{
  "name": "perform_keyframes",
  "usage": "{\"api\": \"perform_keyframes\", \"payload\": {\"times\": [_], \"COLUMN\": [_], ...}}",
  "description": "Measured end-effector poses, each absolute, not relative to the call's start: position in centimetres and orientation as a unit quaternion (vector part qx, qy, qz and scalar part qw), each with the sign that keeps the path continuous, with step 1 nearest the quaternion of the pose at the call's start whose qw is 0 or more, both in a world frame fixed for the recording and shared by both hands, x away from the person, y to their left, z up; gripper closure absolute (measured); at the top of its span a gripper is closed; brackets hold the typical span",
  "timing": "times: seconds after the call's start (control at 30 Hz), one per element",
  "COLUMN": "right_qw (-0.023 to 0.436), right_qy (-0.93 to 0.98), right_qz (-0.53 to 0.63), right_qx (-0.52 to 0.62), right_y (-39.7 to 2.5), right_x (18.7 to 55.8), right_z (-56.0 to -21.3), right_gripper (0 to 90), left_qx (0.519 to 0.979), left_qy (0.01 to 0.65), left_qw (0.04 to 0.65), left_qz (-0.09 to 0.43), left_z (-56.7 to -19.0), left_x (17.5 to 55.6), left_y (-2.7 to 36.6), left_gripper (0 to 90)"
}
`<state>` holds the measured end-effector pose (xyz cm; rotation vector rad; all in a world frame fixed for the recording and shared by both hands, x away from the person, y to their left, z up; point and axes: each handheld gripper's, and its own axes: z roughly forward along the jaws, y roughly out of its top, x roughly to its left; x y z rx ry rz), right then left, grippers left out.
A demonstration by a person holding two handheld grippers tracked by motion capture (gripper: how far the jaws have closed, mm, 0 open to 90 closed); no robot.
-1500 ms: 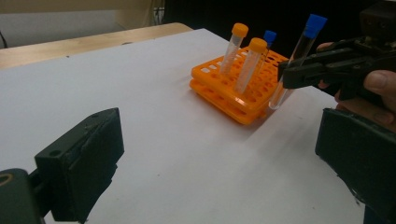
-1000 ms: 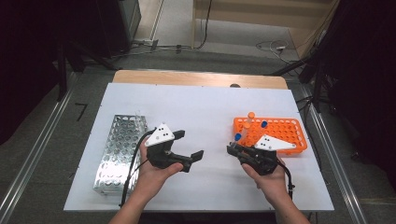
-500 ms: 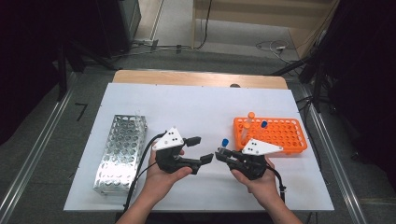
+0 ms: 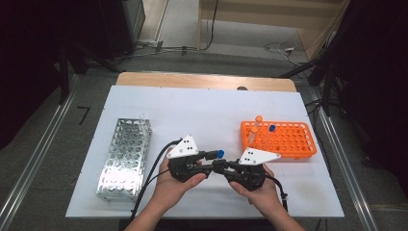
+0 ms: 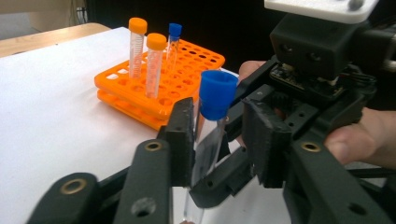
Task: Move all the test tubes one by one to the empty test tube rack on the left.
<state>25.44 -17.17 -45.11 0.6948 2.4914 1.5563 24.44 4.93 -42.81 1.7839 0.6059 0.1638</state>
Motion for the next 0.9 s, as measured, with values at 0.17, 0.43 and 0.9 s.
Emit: {"api": "perform_keyframes", "payload": {"times": [0.17,0.43,0.9], "right_qw": [0.055,0.047,0.051], "right_qy": [0.828,0.828,0.822], "right_qz": [0.514,0.514,0.525], "right_qx": [0.218,0.218,0.217], "right_y": [-16.8,-16.8,-17.5], "right_x": [25.2,25.2,25.4], "right_z": [-45.1,-45.1,-44.8], "right_gripper": [75.2,75.0,49.2], "left_qx": [0.766,0.770,0.760], "left_qy": [0.257,0.256,0.270], "left_qw": [0.584,0.578,0.581], "left_qz": [0.074,0.093,0.110], "left_z": [-42.8,-42.8,-42.3], "left_x": [24.4,24.3,24.5], "left_y": [4.8,4.8,6.1], "left_gripper": [71.8,76.4,76.7]}}
